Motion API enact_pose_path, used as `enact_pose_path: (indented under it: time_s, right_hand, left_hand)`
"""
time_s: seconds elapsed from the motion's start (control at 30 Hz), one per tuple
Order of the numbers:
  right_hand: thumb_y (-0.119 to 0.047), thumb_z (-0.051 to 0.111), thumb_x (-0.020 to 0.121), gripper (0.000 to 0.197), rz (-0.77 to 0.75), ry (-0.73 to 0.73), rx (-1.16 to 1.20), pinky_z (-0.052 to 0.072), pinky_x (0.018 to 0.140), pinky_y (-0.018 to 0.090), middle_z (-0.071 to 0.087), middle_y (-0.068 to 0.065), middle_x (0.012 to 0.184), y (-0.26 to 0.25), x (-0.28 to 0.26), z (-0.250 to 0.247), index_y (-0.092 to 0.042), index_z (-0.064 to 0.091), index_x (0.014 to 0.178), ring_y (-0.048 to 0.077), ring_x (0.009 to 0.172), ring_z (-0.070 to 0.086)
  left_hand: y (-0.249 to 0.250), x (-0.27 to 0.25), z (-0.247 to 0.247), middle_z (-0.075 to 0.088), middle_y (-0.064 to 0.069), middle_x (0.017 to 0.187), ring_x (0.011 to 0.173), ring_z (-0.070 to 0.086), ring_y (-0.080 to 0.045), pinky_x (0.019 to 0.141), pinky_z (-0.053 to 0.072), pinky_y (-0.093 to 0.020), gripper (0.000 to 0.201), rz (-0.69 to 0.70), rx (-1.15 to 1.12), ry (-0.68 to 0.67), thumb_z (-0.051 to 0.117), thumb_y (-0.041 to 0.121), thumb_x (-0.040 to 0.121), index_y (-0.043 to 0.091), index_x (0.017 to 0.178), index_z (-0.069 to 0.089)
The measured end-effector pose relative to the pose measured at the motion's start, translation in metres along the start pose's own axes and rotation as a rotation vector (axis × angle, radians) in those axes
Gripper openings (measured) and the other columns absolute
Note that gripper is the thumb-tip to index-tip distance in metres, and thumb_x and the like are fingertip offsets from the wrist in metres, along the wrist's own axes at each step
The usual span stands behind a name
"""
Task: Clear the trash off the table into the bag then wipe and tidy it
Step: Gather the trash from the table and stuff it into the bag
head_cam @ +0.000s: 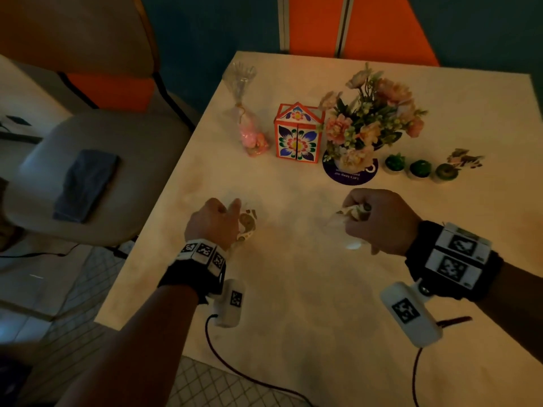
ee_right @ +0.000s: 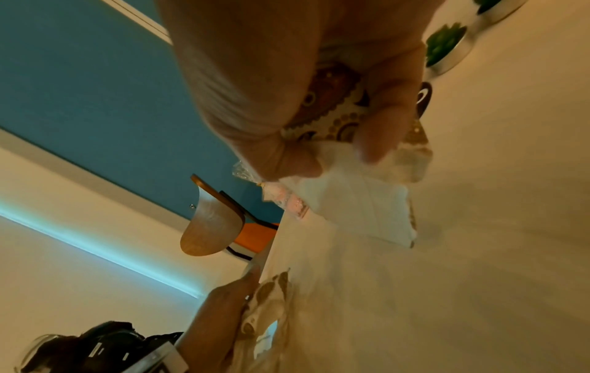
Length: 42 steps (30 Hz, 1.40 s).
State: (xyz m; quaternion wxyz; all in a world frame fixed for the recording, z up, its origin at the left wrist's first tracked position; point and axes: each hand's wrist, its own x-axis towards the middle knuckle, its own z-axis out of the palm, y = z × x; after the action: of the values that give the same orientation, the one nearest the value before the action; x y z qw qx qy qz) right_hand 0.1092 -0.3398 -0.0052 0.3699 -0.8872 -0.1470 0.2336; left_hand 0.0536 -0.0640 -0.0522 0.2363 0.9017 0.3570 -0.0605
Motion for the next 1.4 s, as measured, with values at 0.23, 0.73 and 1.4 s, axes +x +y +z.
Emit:
enact_pose_path:
  time_s: [0.23,0.73,1.4]
  right_hand:
    - [-0.004,0.064,0.082,0.016,0.042,-0.018,0.037,0.055,0.047,0.04,0.056,0.006,0.063,0.015,-0.019,-0.003,-0.017,0.057,0.077,0.015,0.035,0.051]
    - [-0.001,0.064,0.082,0.011,0.061,0.04,0.011,0.053,0.047,0.04,0.059,0.012,0.072,0.034,-0.05,-0.019,-0.011,0.06,0.084,0.017,0.036,0.052]
    - [0.0,0.062,0.088,0.017,0.298,0.449,0.161,0.05,0.054,0.044,0.057,0.024,0.074,0.147,-0.218,-0.126,-0.015,0.058,0.082,0.037,0.054,0.057]
  left_hand:
    - [0.006,-0.014,0.016,0.062,-0.014,0.114,0.101,0.06,-0.033,0.081,0.049,-0.038,0.077,-0.098,0.142,-0.144,0.058,0.07,0.071,0.009,0.117,0.048]
    - [0.035,-0.122,0.038,0.07,-0.003,0.083,0.077,0.065,-0.019,0.068,0.053,-0.027,0.019,0.316,0.0,-0.385,0.058,0.032,0.086,0.018,0.078,0.068]
    - [0.127,-0.155,0.014,0.059,-0.008,0.061,0.05,0.052,-0.019,0.05,0.043,-0.024,0.027,0.109,-1.015,-0.514,0.06,0.012,0.089,0.013,0.061,0.06]
